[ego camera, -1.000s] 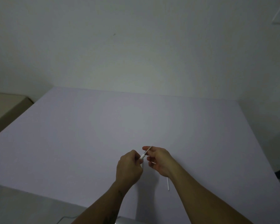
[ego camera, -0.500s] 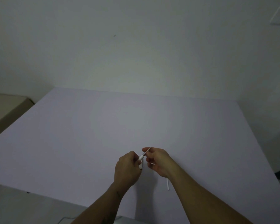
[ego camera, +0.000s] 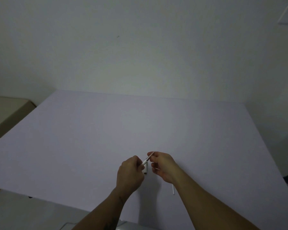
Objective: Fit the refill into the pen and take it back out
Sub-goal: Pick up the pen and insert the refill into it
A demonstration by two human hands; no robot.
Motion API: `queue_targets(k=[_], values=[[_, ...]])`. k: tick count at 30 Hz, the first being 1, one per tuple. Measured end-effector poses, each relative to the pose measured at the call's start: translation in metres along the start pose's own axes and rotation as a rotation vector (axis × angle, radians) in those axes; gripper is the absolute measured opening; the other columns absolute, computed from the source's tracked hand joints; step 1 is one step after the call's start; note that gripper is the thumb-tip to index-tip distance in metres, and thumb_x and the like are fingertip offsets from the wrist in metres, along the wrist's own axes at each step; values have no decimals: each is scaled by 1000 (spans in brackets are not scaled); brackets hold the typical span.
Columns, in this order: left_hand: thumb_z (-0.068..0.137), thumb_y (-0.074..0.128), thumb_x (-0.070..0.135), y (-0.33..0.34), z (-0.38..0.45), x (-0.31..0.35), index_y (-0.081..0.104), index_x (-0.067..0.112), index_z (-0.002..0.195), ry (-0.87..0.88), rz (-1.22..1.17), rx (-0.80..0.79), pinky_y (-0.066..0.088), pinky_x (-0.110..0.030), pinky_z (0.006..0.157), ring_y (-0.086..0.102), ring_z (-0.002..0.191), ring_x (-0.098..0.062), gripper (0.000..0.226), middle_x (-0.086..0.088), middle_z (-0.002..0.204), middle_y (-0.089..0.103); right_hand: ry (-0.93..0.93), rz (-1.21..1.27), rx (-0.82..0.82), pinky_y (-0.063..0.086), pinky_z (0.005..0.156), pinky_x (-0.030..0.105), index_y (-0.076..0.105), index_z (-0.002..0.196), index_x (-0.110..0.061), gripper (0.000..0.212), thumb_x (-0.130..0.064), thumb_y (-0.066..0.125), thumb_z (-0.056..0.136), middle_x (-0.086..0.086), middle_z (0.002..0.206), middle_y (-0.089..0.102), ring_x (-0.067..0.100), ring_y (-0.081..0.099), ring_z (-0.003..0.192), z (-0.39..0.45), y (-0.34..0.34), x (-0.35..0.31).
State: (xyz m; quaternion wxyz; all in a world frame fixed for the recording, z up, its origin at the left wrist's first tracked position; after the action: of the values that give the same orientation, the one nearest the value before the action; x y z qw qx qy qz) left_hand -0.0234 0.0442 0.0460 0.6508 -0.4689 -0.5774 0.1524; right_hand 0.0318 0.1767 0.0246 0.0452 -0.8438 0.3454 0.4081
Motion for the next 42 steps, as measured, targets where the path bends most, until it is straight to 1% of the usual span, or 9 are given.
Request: queue_targets(k=[2, 5, 8, 12, 20, 25, 31, 35, 42], values=[[89, 63, 16, 0, 0, -1, 60, 20, 81, 2, -4, -2, 45, -19, 59, 57, 64, -10, 9, 6, 73, 62, 14, 12, -19, 51, 66, 30, 74, 104, -11, 21, -4, 56, 94, 11, 91, 64, 22, 54, 79, -1, 1, 0], [88, 62, 15, 1, 1, -1, 61, 19, 81, 19, 2, -2, 45, -20, 58, 57, 64, -10, 8, 5, 73, 62, 37, 7, -12, 50, 63, 30, 73, 95, -7, 12, -11, 62, 93, 9, 82, 61, 21, 52, 74, -2, 1, 2], [88, 62, 15, 2, 3, -1, 61, 19, 80, 30, 4, -1, 45, -23, 57, 58, 64, -11, 9, 5, 73, 62, 16, -13, 11, 49, 60, 27, 75, 96, -5, 16, -8, 59, 94, 9, 82, 58, 19, 50, 72, 0, 2, 0], [88, 62, 15, 3, 3, -1, 60, 20, 80, 21, -1, -4, 46, -20, 57, 58, 64, -11, 10, 5, 73, 62, 12, 15, 13, 51, 63, 28, 75, 98, -8, 26, 0, 51, 96, 11, 87, 61, 20, 51, 75, 1, 2, -2], [90, 61, 15, 3, 7, 0, 60, 19, 81, 23, -30, 3, 44, -19, 57, 59, 65, -11, 10, 4, 73, 63, 30, 233, -70, 51, 64, 30, 72, 108, -8, 22, -1, 53, 98, 8, 87, 66, 19, 59, 75, -3, 5, 1], [89, 63, 17, 3, 9, -4, 60, 21, 81, 11, -35, 7, 50, -21, 60, 59, 63, -10, 9, 6, 72, 62, 28, 115, -44, 48, 57, 28, 70, 96, -5, 10, -11, 62, 95, 8, 79, 64, 19, 55, 69, -1, 9, -2], [88, 64, 16, 2, 11, -5, 61, 19, 80, 22, -27, 8, 54, -28, 63, 60, 64, -11, 9, 5, 72, 63, 5, 105, -5, 51, 66, 30, 73, 98, -7, 16, -6, 57, 97, 10, 87, 63, 18, 54, 75, 4, 9, -4], [88, 63, 15, 2, 13, -7, 61, 20, 79, 24, -31, 2, 49, -23, 58, 58, 63, -11, 10, 8, 69, 60, -3, 167, -34, 50, 68, 30, 73, 99, -9, 24, -4, 50, 100, 8, 93, 63, 19, 55, 82, 7, 8, -4], [89, 63, 17, 2, 13, -17, 61, 18, 82, -21, -52, -11, 43, -20, 56, 58, 65, -13, 7, 4, 74, 63, -21, 219, -27, 49, 68, 32, 74, 100, -10, 22, -6, 52, 99, 7, 89, 63, 19, 53, 76, 12, 4, -10]])
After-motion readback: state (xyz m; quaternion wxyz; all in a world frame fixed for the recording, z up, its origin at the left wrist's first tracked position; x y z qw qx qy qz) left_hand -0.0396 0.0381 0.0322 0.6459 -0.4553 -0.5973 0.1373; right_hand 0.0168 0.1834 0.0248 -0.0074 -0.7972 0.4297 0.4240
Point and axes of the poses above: each hand's wrist, its own z-axis towards the middle knuckle, its own y-axis out of the palm, x = y × z, the point moved 3 cm from there along z, towards the middle knuckle
